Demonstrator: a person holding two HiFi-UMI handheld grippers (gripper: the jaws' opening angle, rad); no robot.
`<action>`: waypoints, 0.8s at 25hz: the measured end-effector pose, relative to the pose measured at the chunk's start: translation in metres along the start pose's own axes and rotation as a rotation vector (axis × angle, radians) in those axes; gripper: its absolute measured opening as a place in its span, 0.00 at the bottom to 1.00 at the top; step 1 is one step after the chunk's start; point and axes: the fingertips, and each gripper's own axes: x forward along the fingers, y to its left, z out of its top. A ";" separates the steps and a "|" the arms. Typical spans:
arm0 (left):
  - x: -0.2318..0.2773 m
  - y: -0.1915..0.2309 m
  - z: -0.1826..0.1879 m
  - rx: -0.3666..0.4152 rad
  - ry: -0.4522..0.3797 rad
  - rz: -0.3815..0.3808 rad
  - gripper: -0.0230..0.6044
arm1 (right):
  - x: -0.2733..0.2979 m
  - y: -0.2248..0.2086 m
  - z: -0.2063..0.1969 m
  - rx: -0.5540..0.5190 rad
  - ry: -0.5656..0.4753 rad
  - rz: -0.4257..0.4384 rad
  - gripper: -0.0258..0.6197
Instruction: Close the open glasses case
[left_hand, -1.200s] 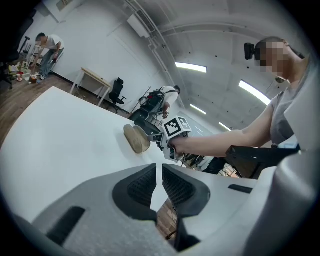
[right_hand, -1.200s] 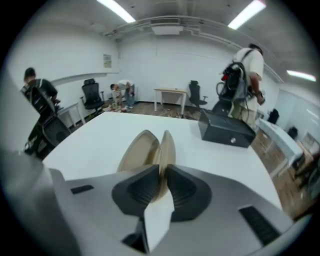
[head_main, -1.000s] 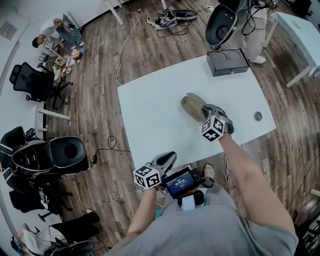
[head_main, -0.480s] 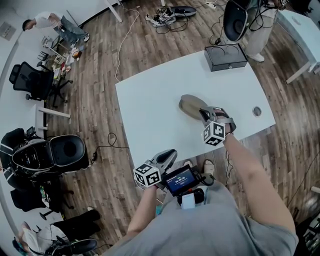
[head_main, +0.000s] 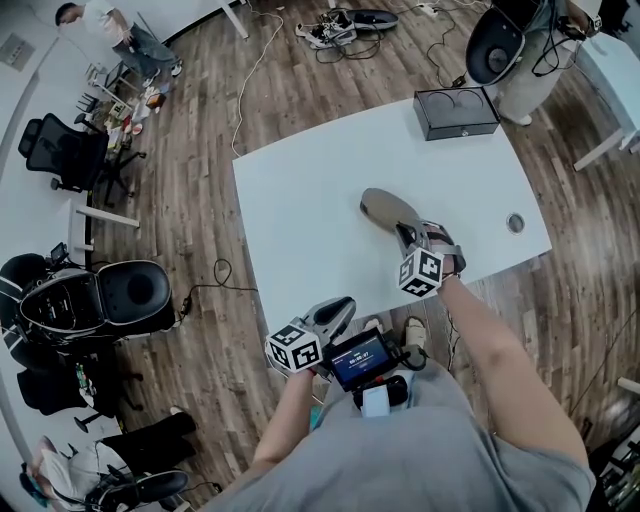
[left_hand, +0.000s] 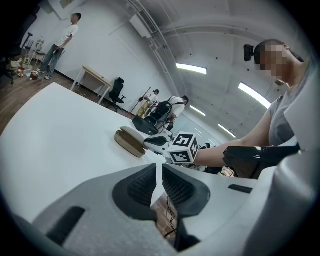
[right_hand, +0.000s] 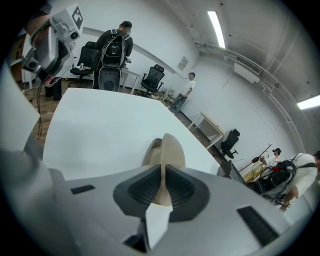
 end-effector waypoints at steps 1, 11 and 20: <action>-0.001 0.000 -0.001 -0.001 -0.001 0.000 0.07 | 0.001 0.003 0.000 0.010 0.006 0.005 0.11; -0.005 0.004 -0.001 -0.009 -0.007 0.007 0.07 | 0.009 0.020 -0.003 0.146 0.033 0.085 0.11; -0.002 0.006 -0.005 -0.006 -0.005 0.000 0.07 | 0.016 0.031 -0.006 0.228 0.067 0.145 0.11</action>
